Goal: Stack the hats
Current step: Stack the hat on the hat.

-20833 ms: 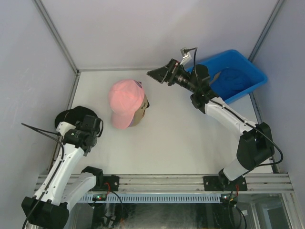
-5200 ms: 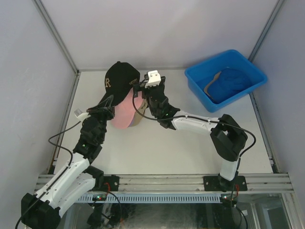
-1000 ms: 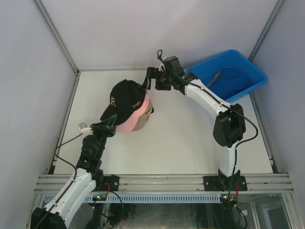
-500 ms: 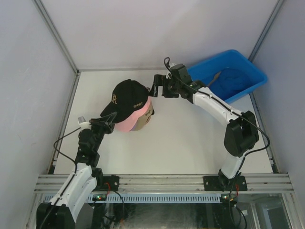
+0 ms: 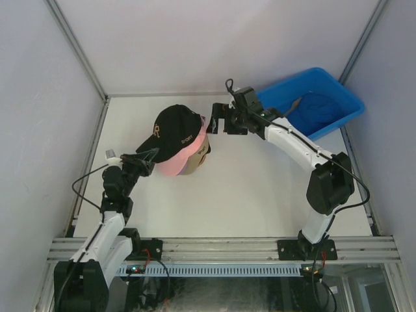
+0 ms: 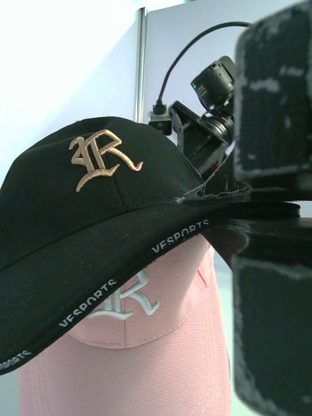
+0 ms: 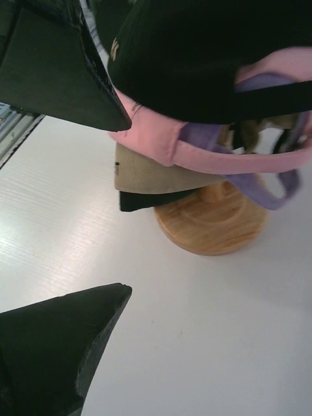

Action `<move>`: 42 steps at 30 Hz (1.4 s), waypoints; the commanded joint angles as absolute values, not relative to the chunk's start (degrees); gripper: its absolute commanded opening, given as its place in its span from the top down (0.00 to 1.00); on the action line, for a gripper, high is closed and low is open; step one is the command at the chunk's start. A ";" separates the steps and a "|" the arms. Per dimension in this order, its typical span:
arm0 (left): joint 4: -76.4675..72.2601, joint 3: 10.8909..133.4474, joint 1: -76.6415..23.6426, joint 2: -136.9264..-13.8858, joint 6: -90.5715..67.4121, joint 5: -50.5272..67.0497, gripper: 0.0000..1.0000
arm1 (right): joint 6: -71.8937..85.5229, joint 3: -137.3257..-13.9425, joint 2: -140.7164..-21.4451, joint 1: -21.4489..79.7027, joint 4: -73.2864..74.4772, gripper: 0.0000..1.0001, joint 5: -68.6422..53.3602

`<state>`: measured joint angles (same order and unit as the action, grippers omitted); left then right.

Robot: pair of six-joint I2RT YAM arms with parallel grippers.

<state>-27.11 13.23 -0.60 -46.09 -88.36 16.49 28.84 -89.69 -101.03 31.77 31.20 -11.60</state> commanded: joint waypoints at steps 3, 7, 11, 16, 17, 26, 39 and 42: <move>-22.50 16.17 3.60 -48.73 -81.26 25.18 1.00 | 30.78 -96.81 -97.94 28.49 29.08 0.00 -10.45; -20.48 19.70 6.48 -51.20 -77.53 29.35 1.00 | 30.09 -99.75 -98.76 27.62 28.88 0.00 -10.74; -15.55 25.48 8.48 -53.94 -72.55 31.95 1.00 | 26.98 -100.30 -97.44 27.94 27.53 0.00 -7.78; -12.72 30.11 9.27 -57.67 -68.80 33.60 1.00 | 19.61 -96.14 -92.62 29.90 19.21 0.00 1.53; -13.18 30.73 9.46 -58.60 -68.70 34.29 1.00 | 18.01 -94.33 -91.51 30.57 15.30 0.00 4.86; -29.16 32.47 10.52 -66.45 -77.45 41.24 1.00 | 35.21 -82.98 -89.02 20.60 -10.62 0.08 -16.76; -61.55 30.36 10.62 -74.21 -96.19 49.44 1.00 | 34.57 -105.04 -99.95 24.20 22.95 0.18 -13.24; -64.13 30.45 10.67 -74.39 -98.00 49.83 1.00 | 34.65 -106.53 -101.55 24.89 25.90 0.20 -13.35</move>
<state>-52.25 30.76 10.41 -74.72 -92.82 46.61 32.84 -103.68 -99.39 24.58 18.61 -12.69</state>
